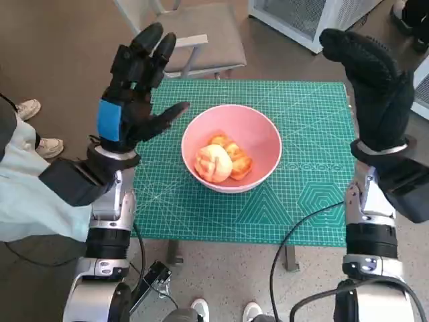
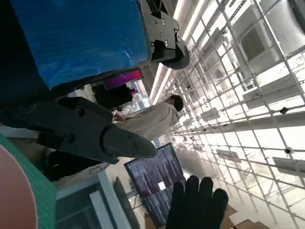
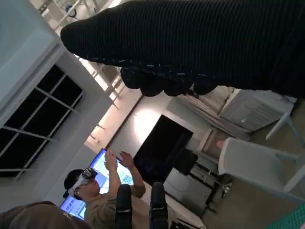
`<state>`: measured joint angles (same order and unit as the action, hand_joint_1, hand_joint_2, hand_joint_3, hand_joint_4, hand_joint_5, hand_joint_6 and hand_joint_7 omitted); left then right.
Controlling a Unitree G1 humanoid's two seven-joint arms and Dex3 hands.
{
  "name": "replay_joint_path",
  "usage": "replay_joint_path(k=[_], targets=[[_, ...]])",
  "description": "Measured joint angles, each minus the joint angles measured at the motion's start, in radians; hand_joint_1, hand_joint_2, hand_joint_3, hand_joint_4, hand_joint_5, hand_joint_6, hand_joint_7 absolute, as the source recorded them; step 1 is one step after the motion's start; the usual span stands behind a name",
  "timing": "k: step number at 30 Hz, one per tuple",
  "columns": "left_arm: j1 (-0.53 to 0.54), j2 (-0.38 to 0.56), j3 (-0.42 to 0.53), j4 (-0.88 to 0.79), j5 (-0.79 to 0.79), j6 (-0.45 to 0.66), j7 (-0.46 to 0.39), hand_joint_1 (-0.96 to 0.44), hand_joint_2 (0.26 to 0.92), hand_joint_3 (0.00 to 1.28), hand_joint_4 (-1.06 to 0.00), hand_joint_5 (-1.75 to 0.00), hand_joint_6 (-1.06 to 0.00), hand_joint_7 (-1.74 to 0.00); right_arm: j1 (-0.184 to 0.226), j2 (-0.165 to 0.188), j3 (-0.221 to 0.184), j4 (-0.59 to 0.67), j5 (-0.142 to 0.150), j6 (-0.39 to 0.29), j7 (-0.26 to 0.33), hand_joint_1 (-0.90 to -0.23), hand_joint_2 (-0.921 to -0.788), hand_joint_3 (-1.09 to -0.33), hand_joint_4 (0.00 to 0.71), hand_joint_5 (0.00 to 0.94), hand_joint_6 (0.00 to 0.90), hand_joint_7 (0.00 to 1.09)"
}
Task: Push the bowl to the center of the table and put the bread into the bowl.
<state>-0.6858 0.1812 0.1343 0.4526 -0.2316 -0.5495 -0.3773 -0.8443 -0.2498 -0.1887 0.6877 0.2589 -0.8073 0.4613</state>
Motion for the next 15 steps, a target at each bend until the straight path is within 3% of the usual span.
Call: replay_joint_path(k=[15], targets=[[0.007, -0.003, -0.023, -0.029, 0.038, -0.007, 0.008, -0.39, 0.921, 0.15, -0.28, -0.05, -0.11, -0.63, 0.0, 0.001, 0.003, 0.001, -0.028, 0.0, -0.022, -0.656, -0.921, -0.757, 0.25, 0.001, 0.0, 0.61]])
